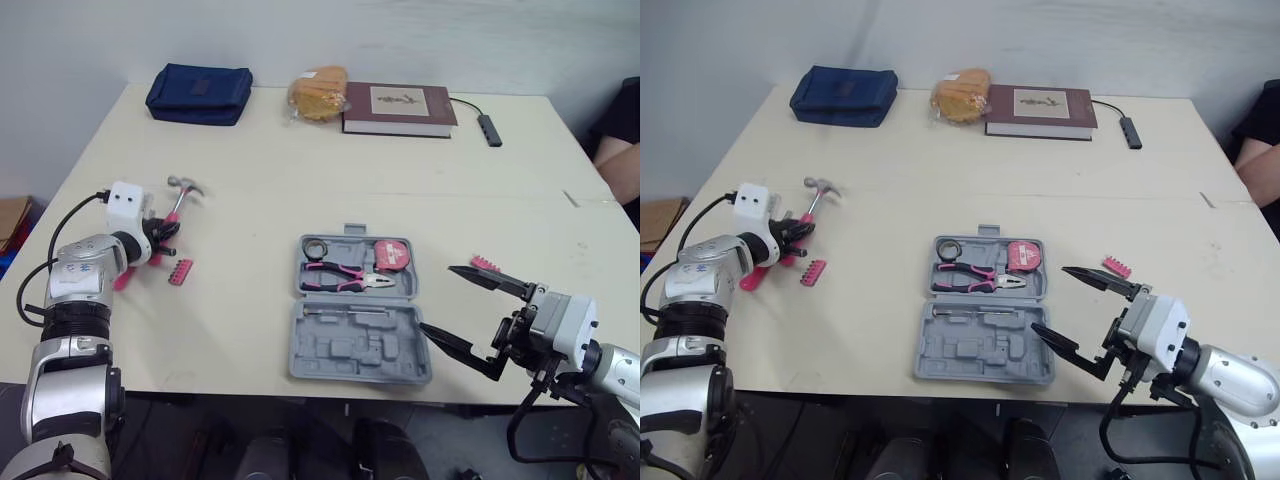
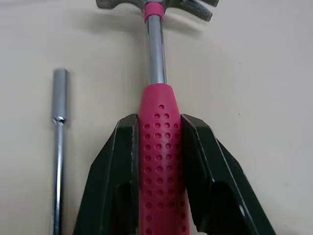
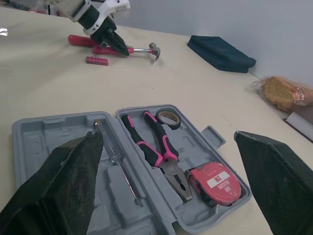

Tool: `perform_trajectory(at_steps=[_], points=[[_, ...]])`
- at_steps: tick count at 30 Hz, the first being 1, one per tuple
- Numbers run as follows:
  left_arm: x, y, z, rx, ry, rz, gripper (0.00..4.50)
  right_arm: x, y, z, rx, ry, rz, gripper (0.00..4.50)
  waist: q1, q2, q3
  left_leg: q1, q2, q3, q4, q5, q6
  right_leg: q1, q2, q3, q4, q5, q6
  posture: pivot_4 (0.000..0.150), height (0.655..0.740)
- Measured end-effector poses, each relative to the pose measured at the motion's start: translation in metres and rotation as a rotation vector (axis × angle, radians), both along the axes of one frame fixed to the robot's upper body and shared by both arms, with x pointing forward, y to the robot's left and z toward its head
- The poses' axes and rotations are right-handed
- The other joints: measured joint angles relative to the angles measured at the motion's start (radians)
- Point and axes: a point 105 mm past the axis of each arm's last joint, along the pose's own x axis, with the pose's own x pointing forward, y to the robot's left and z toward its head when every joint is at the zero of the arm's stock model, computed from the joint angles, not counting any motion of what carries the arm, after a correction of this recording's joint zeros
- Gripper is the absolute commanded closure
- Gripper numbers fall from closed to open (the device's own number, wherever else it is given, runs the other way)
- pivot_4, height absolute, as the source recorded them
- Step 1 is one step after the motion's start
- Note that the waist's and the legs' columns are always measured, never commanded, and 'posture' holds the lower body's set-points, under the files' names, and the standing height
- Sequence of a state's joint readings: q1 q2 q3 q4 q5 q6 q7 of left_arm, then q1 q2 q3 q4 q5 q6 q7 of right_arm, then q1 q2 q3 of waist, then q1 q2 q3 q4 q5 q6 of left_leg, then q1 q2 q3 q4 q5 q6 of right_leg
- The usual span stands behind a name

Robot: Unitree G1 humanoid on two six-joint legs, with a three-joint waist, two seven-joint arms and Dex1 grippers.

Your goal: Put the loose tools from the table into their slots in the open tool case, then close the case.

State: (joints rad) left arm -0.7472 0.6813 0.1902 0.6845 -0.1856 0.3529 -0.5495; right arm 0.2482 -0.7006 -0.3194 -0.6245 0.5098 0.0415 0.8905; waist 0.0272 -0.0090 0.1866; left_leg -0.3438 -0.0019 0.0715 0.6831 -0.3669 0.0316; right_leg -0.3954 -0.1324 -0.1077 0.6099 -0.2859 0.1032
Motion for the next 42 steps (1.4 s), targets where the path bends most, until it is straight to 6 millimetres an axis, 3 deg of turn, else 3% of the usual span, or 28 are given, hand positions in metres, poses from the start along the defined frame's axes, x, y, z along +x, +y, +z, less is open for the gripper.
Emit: perform_trajectory(at_steps=[5, 8, 10, 13, 16, 20, 26, 35, 42], points=[[-0.018, -0.064, 0.063, 0.04, -0.257, -0.44, 3.94, -0.003, -0.004, 0.001, -0.04, -0.038, -0.012, 0.0, 0.002, -0.001, 0.001, -0.013, -0.003, -0.006, 0.006, 0.0, 0.001, -0.008, 0.002, -0.009, 0.0, 0.0, 0.0, 0.15, 0.74], [-0.037, -0.098, 0.08, 0.094, -0.308, -0.656, 3.94, -0.004, -0.008, 0.0, -0.055, -0.038, -0.024, 0.0, -0.001, -0.001, 0.001, -0.013, -0.005, -0.004, 0.006, -0.001, 0.003, -0.008, 0.003, -0.014, 0.0, 0.001, 0.001, 0.15, 0.74], [-0.055, -0.121, 0.077, 0.127, -0.268, -0.826, 3.94, -0.008, -0.011, -0.002, -0.062, -0.021, -0.025, 0.0, -0.004, -0.001, 0.001, -0.013, -0.004, -0.004, 0.007, -0.001, 0.004, -0.007, 0.003, -0.016, -0.002, 0.001, 0.002, 0.15, 0.74], [-0.111, -0.175, 0.04, 0.199, -0.068, -1.253, 3.94, -0.022, -0.029, -0.008, -0.1, 0.045, -0.08, 0.0, -0.003, 0.001, 0.002, -0.008, -0.002, -0.005, 0.008, 0.001, 0.004, 0.0, 0.004, -0.013, -0.001, 0.001, 0.002, 0.15, 0.74], [-0.136, -0.205, 0.021, 0.215, 0.032, -1.415, 3.94, -0.032, -0.036, -0.009, -0.106, 0.082, -0.107, 0.0, -0.002, 0.001, 0.002, -0.007, -0.002, -0.007, 0.009, 0.001, 0.004, 0.002, 0.003, -0.005, -0.003, 0.001, 0.002, 0.15, 0.74], [-0.143, -0.219, 0.006, 0.258, 0.081, -1.452, 3.94, -0.039, -0.036, -0.016, -0.096, 0.146, -0.114, 0.0, -0.002, 0.003, 0.003, -0.007, -0.002, -0.007, 0.009, 0.001, 0.003, 0.001, 0.002, -0.003, -0.003, 0.001, 0.001, 0.15, 0.74], [-0.139, -0.26, -0.024, 0.326, 0.171, -1.414, 3.94, -0.06, -0.03, -0.024, -0.07, 0.214, -0.144, 0.0, 0.007, 0.004, 0.003, -0.009, -0.004, -0.008, 0.01, 0.001, 0.006, 0.001, 0.004, -0.004, -0.002, 0.002, 0.003, 0.15, 0.74], [-0.134, -0.266, -0.023, 0.386, 0.238, -1.354, 3.94, -0.065, -0.026, -0.018, -0.033, 0.192, -0.208, 0.0, 0.0, 0.005, 0.004, -0.008, -0.002, -0.009, 0.01, 0.001, 0.005, 0.001, 0.001, -0.003, -0.004, 0.001, 0.002, 0.15, 0.74], [-0.135, -0.275, -0.038, 0.463, 0.245, -1.341, 3.94, -0.062, -0.025, -0.014, -0.036, 0.169, -0.206, 0.0, 0.002, 0.005, 0.004, -0.009, -0.002, -0.009, 0.01, 0.001, 0.005, 0.001, 0.001, -0.003, -0.004, 0.001, 0.002, 0.15, 0.74]])
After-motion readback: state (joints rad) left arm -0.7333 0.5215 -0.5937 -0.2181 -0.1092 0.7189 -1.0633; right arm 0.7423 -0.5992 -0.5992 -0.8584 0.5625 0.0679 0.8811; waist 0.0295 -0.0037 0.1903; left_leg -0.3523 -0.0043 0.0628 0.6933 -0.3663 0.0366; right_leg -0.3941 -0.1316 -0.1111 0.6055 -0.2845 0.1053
